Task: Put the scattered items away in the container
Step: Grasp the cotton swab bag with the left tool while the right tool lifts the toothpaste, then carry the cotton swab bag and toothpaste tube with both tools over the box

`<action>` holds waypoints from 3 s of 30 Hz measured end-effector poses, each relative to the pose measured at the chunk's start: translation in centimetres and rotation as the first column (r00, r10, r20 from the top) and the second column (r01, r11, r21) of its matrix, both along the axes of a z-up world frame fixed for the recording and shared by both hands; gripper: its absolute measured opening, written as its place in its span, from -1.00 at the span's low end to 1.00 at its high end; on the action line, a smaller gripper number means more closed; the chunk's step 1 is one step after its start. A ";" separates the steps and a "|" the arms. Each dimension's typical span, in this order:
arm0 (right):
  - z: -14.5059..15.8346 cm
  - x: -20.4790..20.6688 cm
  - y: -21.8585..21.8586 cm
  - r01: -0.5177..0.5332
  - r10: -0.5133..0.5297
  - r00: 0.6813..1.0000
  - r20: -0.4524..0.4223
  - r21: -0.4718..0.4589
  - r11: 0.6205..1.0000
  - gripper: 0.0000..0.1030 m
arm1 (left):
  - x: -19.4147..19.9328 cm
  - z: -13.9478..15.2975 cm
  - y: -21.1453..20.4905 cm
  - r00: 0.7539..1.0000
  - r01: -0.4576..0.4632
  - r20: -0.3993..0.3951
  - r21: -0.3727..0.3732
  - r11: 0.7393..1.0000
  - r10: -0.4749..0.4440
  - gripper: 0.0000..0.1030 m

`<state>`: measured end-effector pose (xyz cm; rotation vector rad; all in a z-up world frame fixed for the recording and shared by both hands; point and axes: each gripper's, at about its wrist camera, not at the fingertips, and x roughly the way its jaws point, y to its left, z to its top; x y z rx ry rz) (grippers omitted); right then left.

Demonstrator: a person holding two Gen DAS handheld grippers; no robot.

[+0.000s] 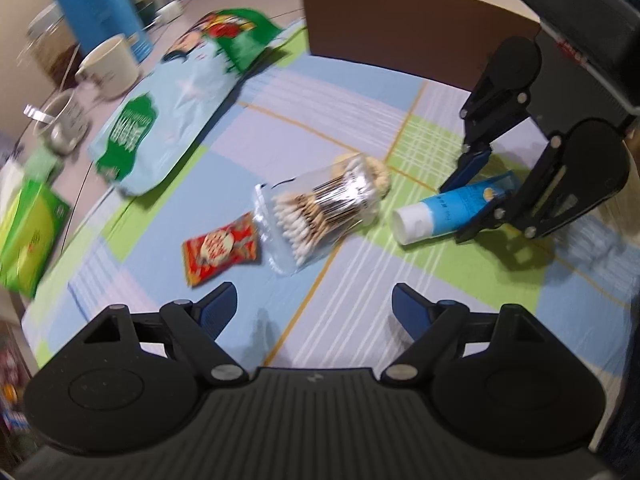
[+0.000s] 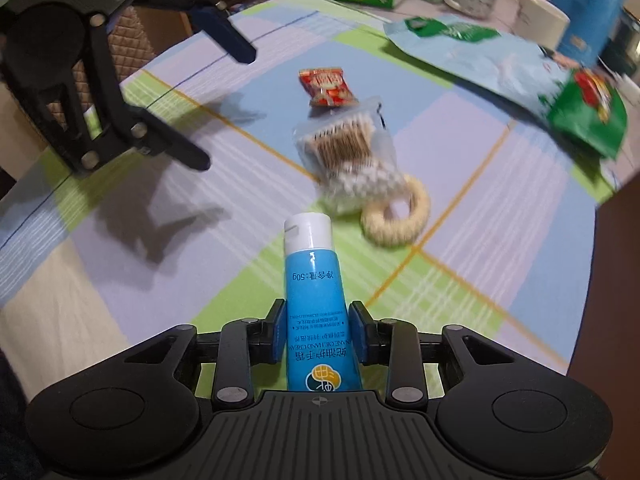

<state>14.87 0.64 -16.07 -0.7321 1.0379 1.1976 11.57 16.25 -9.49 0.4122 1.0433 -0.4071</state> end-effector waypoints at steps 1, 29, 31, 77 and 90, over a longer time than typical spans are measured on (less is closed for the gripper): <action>0.2 -0.3 -0.4 0.016 -0.016 1.000 -0.017 -0.005 1.000 -0.39 | 0.1 -0.1 -0.3 1.000 0.030 0.003 0.019 0.999 -0.030 0.56; 1.0 -1.1 -6.2 0.350 -0.336 0.925 -0.179 0.057 0.935 -0.37 | 3.5 -3.9 -6.9 0.910 0.406 -0.160 0.157 0.901 -0.382 -0.59; 1.1 -1.5 -6.9 0.349 -0.334 0.922 -0.198 0.047 0.936 -0.38 | 2.3 -3.4 -6.9 0.928 0.360 -0.157 0.142 0.922 -0.338 -0.60; 22.3 7.6 -32.9 0.484 -0.508 0.859 -0.066 0.428 0.763 -0.38 | 5.9 15.4 -29.0 0.878 0.384 0.222 0.203 0.901 -0.424 -0.61; 20.8 13.7 -33.9 0.471 -0.490 0.870 -0.059 0.393 0.790 -0.38 | 10.1 10.5 -34.1 0.827 0.526 0.055 0.276 0.804 -0.560 -0.61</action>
